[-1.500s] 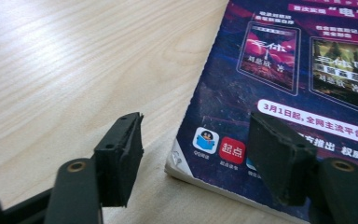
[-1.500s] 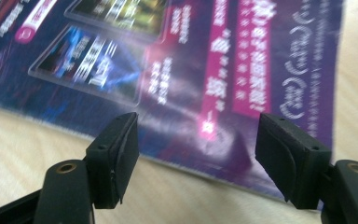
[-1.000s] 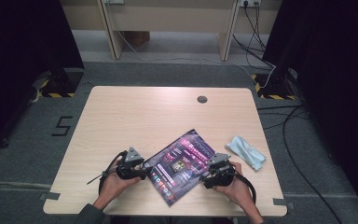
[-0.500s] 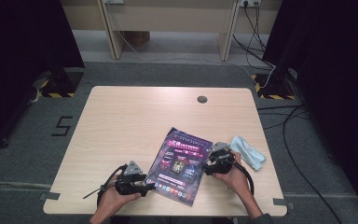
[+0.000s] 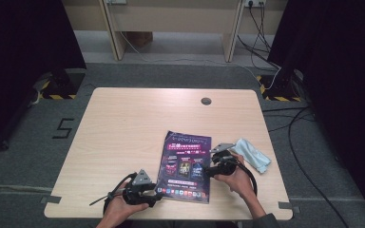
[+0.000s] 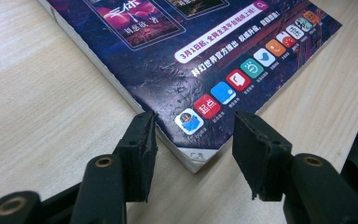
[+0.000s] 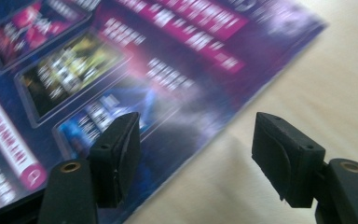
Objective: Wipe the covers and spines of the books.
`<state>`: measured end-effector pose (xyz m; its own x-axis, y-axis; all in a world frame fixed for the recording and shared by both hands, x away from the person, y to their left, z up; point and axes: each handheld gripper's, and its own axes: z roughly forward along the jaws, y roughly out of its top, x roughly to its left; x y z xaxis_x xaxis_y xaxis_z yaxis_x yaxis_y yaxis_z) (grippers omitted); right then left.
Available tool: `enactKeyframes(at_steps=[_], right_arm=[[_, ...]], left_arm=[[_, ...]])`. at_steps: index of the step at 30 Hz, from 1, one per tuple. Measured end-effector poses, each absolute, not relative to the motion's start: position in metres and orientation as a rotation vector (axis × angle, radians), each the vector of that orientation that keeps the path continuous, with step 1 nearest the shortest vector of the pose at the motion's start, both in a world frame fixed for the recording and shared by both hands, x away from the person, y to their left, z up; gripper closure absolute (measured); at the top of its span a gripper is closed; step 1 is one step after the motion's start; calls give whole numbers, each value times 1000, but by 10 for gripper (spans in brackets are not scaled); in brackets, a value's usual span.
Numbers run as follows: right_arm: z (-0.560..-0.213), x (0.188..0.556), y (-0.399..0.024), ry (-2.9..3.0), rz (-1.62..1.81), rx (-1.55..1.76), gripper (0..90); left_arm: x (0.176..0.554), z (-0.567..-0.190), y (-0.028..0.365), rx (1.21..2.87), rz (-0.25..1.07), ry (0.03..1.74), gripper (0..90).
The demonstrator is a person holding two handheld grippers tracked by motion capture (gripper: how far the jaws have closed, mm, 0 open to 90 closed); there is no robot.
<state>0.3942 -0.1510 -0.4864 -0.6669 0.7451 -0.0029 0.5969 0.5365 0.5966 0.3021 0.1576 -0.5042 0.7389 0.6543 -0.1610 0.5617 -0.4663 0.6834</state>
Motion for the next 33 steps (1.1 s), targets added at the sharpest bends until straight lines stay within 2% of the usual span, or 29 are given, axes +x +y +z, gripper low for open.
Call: enactKeyframes(at_steps=[17,33], right_arm=[[-494,401,-148,2496,843,1163,279],[-495,404,-151,2465,848,1177,285]], left_arm=[[300,-505,151,2186,168,884,470],[294,-507,143,2185,149,840,460]])
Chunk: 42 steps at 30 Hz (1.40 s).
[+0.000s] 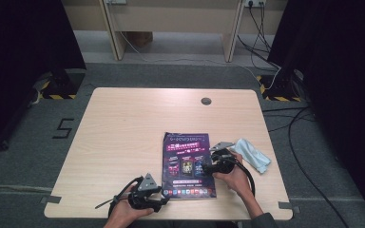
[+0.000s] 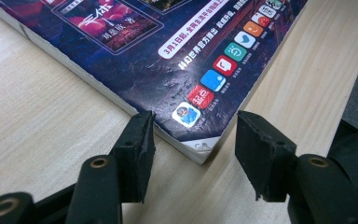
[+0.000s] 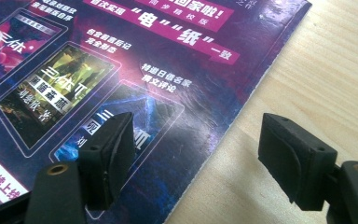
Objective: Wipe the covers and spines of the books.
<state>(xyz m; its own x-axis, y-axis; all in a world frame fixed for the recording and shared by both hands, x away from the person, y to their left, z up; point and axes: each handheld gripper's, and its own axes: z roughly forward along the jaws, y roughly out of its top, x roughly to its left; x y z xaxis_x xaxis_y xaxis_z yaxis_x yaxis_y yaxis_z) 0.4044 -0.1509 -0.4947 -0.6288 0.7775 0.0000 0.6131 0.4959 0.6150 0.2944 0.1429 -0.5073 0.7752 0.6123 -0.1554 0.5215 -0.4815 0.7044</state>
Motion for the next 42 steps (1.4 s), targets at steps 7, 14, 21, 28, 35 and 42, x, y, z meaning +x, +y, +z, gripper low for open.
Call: enactKeyframes(at_steps=[7,14,21,28,35,42], right_arm=[[-482,406,-163,2408,902,1208,291],[-461,406,-192,2320,977,1206,252],[-452,408,-216,2245,947,1245,262],[-451,411,-241,2192,893,1297,327],[-457,414,-265,2146,825,1371,375],[-465,417,-282,2146,791,1405,405]], left_arm=[[298,-503,148,2128,188,860,292],[305,-500,162,2088,213,931,252],[311,-501,171,2077,253,984,228],[317,-502,180,2076,287,1021,225],[319,-504,181,2080,281,1029,218],[319,-505,181,2086,282,1034,214]])
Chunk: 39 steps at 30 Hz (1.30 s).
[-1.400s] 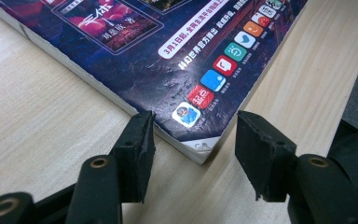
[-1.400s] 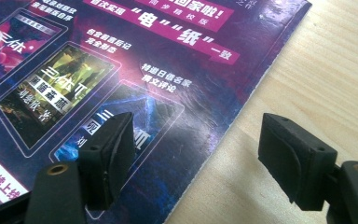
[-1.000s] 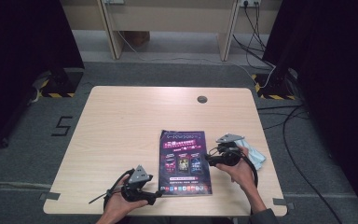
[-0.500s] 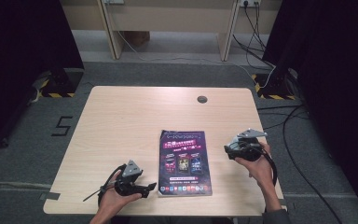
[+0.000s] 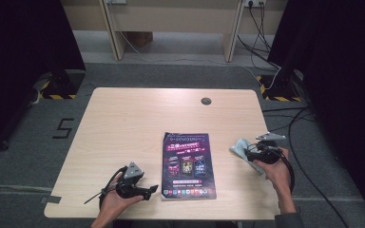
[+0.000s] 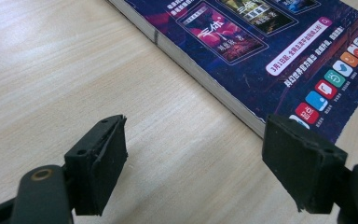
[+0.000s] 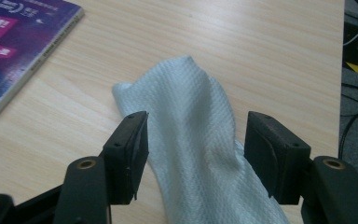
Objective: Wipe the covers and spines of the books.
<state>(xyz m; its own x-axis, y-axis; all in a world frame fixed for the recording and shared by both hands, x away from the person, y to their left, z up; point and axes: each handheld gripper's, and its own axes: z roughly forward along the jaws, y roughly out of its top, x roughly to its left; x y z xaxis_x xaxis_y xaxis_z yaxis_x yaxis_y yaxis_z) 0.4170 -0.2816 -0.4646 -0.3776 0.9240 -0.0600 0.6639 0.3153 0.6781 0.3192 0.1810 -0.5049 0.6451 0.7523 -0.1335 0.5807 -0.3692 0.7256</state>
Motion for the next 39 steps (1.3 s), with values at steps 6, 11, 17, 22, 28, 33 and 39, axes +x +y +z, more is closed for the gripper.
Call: enactKeyframes(at_steps=[6,11,17,22,28,33,39], right_arm=[[-473,419,-283,2172,762,1418,426],[-481,422,-279,2216,649,1377,453],[-490,424,-276,2260,662,1373,629],[-488,423,-277,2268,678,1354,760],[-470,419,-267,2224,760,1278,785],[-454,414,-237,2254,861,1159,784],[-447,407,-193,2335,929,1031,781]], left_arm=[[319,-506,180,2091,281,1031,213],[319,-507,179,2099,278,1029,213],[318,-507,175,2095,282,1016,213],[318,-506,170,2059,279,1006,213],[317,-506,158,2023,239,998,217],[318,-509,149,2057,226,979,220],[316,-513,141,2103,203,940,277]])
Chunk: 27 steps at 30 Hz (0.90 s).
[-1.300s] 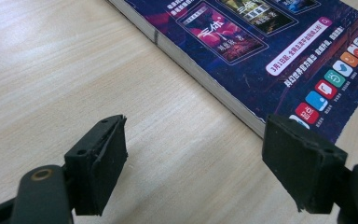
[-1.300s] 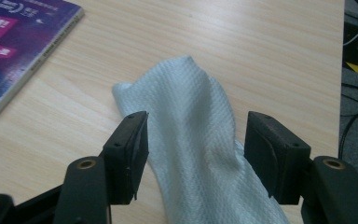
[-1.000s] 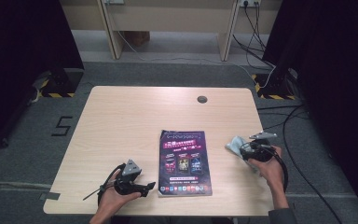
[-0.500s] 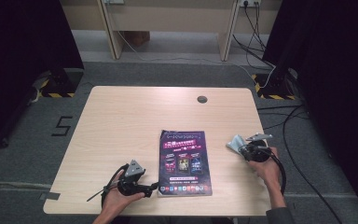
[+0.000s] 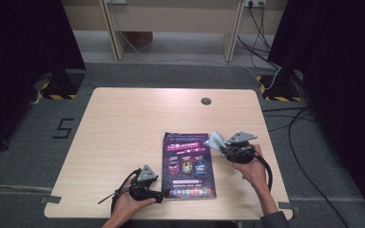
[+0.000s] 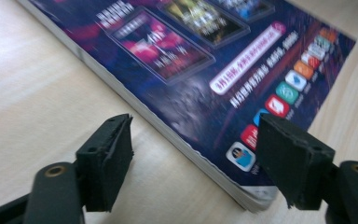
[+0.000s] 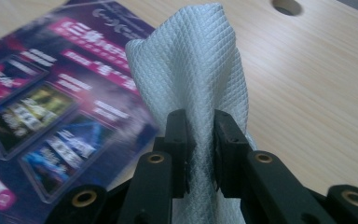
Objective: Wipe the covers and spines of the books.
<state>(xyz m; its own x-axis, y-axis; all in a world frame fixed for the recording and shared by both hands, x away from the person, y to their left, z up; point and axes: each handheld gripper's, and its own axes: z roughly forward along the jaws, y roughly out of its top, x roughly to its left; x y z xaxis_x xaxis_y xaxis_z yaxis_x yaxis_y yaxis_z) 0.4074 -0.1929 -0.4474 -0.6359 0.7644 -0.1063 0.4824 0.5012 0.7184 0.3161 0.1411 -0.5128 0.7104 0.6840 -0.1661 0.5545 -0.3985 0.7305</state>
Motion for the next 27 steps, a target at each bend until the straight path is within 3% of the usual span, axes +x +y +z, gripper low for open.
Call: enactKeyframes(at_steps=[3,19,27], right_arm=[[-451,406,-170,2393,920,946,780],[-467,407,-143,2475,855,888,765],[-479,412,-111,2547,830,818,746]], left_arm=[[314,-513,138,2115,185,904,351],[292,-511,116,2161,199,829,361],[290,-512,115,2154,198,821,351]])
